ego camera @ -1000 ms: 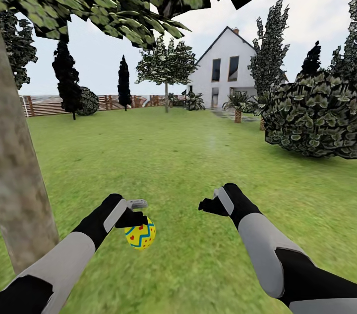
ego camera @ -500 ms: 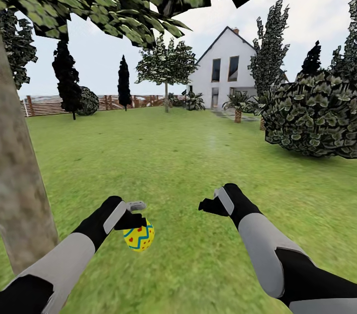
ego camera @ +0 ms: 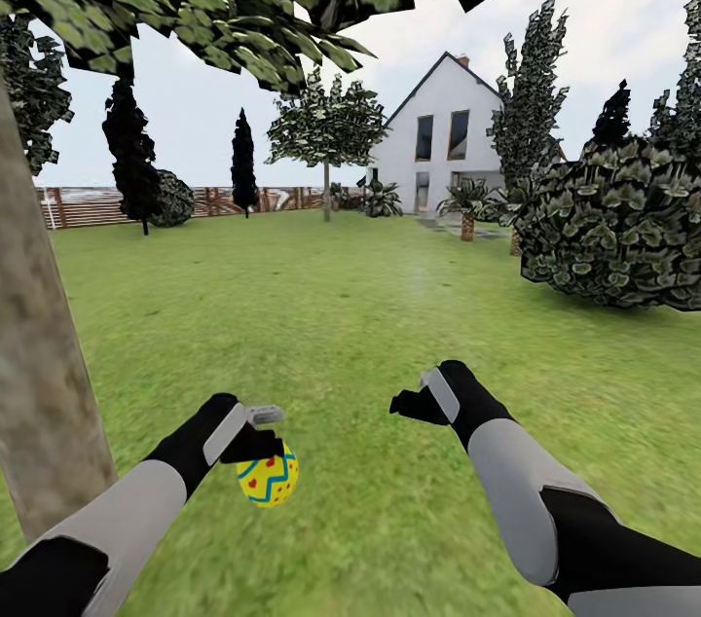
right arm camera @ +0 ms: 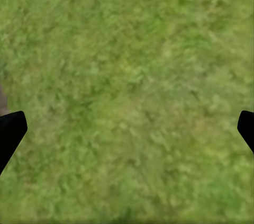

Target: Take the three Easter eggs out of the wicker basket on the lawn in the garden, then place them on the lawn next to a single tree (choose any tree) so that all three eggs are next to the same tree and none are left in the basket.

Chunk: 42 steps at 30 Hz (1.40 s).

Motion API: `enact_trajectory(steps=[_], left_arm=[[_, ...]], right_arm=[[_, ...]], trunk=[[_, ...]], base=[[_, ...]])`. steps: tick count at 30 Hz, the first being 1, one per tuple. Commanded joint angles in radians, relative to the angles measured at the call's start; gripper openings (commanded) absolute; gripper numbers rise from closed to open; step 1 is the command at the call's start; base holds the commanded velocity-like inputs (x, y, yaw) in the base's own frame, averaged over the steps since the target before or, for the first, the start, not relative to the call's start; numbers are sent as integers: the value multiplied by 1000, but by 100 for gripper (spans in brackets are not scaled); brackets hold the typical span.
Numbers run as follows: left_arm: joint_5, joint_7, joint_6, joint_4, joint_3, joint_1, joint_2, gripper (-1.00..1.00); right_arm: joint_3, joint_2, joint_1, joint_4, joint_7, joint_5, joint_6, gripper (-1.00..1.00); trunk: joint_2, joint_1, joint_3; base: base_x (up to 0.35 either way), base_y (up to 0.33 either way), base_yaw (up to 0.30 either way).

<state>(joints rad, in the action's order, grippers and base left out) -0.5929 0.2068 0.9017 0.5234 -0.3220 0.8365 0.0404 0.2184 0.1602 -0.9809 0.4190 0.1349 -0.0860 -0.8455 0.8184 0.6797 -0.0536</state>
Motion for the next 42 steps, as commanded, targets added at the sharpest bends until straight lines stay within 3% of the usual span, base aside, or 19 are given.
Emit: enact_trajectory(steps=[1,42], left_arm=[[-10,8,2,1,-8,1,1,-100],[-4,6,5,-16,-20,1,-5,-100]], right_arm=[[4,1,-1,1,9,-9,-3,100],[2,2,-1,1,9,-9,-3,100]], trunk=[[9,4,-5],[296,161,-133]], base=[[0,0,0],[0,0,0]])
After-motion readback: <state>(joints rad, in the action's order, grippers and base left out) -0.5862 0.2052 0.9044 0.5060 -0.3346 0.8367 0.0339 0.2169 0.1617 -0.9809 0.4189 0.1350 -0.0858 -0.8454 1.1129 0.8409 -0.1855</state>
